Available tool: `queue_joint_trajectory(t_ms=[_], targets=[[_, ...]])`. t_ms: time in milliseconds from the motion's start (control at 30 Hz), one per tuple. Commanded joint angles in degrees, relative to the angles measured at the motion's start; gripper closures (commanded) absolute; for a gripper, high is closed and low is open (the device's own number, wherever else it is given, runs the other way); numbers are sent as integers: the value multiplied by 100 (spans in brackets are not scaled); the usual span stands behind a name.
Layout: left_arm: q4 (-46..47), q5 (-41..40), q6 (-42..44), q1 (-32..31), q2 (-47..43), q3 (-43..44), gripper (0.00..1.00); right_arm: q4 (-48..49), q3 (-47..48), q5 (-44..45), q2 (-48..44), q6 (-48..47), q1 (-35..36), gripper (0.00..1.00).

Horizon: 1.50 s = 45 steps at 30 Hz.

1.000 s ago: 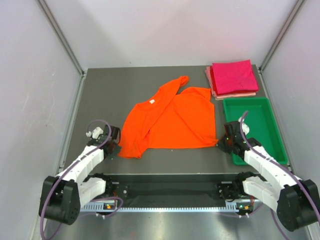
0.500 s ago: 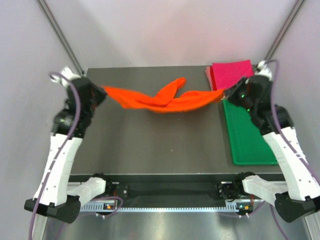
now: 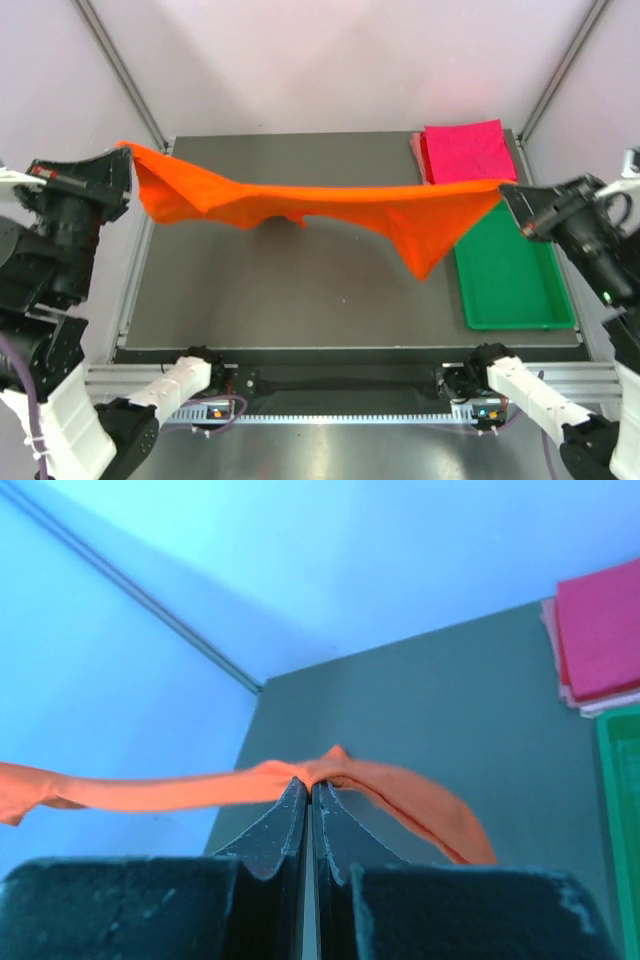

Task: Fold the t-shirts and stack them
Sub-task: Flatten the tshirt out

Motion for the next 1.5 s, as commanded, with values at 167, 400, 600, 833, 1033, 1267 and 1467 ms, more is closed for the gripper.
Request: queue_joint_trajectory(t_ms=[167,400,600,833,1033,1267,1467], targets=[[108,276,518,7,305,-401,100,547,-550,-547,80,-43,53,100],[1119,-540,1021,7,1473,-1009,100,1928,-658,-960,1930,-404,71,100],[2226,-1323,1408,243,2826,-221,100,1983,1892,-557,4250,-791,53,100],[1497,-103,679,1247,4490,2902,100,1893,4633,-205,5750,-1020,-78,100],[2192,389,556,1431,3183,1473,100,2570,3178,384,4837,-1589,-96,100],[2106,962,135,1431,968,-2767,100,2782,436,393,3652,-1530,-96,100],[1403,1146,-68,1431,-643,-5179,100,2930,-2268,52,2843,-994,-96,100]])
